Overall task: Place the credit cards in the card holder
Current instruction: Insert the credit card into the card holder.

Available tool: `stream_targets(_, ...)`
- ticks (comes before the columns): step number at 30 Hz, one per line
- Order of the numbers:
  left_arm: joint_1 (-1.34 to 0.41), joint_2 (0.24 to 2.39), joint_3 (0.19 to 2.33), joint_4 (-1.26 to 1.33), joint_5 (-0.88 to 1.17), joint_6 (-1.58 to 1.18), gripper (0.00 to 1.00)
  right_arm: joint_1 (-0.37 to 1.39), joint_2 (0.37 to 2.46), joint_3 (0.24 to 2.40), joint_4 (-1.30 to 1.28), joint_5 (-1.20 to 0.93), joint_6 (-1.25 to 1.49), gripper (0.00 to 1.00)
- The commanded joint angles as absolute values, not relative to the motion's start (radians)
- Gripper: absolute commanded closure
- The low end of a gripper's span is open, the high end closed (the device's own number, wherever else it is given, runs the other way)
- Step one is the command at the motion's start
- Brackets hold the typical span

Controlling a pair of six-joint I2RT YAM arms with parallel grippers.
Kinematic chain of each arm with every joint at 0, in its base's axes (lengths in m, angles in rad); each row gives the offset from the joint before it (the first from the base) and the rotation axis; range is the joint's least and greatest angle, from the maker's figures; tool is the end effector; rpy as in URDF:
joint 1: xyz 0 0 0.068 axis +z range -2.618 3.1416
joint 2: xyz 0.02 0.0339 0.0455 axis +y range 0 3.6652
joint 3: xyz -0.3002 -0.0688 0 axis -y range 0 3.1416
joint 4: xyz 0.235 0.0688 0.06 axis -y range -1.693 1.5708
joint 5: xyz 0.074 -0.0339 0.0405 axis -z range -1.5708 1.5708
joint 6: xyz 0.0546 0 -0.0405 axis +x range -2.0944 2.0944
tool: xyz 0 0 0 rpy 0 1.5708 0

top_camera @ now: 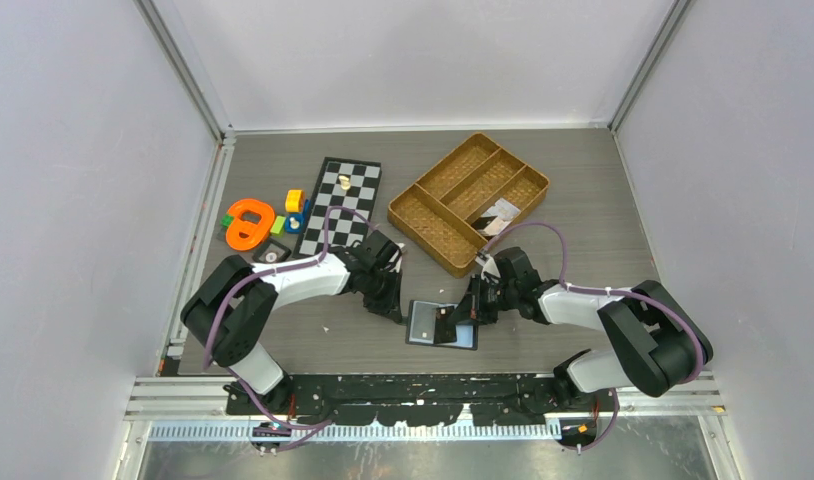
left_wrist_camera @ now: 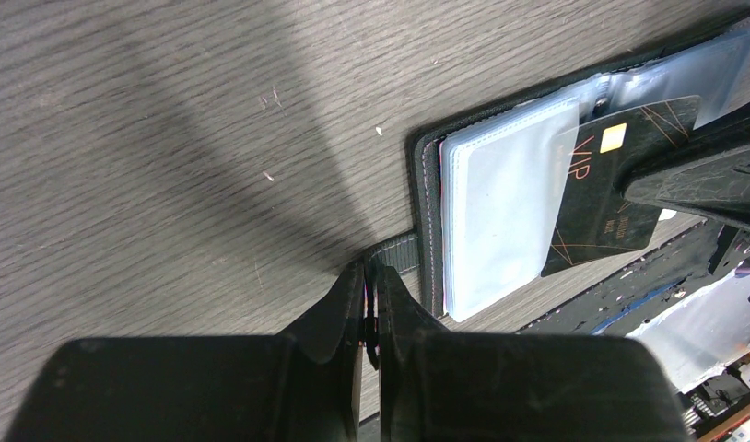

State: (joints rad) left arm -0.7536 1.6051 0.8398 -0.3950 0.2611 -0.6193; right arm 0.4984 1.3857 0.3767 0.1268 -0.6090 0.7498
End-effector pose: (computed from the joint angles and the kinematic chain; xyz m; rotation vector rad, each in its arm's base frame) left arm 0.2032 -0.2100 0.1778 0.2747 2.8991 -0.6797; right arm 0.1750 0.1308 0.1499 0.0361 2.6768 1.2358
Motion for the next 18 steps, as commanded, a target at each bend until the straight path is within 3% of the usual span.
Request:
stream_targets(1, -0.758, 1.632, 0.854, -0.404, 0.218, -0.598, 1.00, 0.500, 1.393, 0.371, 0.112, -0.467, 0.703, 0.99)
stream_targets(18, -0.758, 1.632, 0.844, -0.372, 0.259, -0.597, 1.00, 0.501, 1.445, 0.364, 0.183, -0.480, 0.724, 1.00)
